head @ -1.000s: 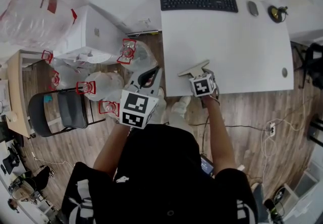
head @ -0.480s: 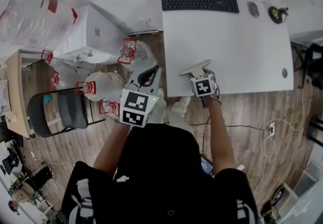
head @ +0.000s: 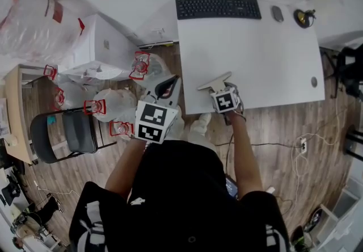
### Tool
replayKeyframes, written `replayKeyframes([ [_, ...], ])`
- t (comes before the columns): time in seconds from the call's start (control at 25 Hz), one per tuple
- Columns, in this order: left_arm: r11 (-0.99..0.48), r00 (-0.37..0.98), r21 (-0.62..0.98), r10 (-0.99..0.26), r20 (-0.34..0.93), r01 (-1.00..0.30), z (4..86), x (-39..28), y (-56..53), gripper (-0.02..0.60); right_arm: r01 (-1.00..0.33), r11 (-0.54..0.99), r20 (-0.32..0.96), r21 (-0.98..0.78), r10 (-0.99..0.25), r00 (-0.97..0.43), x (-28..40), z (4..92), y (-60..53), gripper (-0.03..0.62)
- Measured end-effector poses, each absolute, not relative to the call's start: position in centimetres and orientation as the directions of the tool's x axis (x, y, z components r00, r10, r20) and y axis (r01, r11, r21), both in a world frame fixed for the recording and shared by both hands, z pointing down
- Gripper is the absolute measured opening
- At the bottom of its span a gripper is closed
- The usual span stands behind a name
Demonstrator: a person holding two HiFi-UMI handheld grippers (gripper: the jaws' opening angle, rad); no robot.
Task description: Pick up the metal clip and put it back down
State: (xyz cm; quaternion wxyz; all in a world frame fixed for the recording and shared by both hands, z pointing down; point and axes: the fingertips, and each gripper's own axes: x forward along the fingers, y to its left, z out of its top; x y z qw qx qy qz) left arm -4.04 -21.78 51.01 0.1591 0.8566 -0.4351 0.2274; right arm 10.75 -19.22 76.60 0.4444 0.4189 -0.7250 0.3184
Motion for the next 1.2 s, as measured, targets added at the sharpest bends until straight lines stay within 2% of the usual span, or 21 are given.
replayKeyframes([
  [0.48,-0.602,0.557,0.076,-0.673,0.487,-0.795,49.5,-2.9,-23.0,0.02,-0.908,0.402,0.875,-0.12,-0.389,-0.288,11.3,71.3,-20.4,0.287],
  [1.2,-0.65,0.623,0.044,-0.705,0.338,-0.759,43.2,-1.3,-26.7,0.02,-0.935,0.35,0.694,-0.059,-0.659,-0.29,12.2,54.1,-25.0,0.282],
])
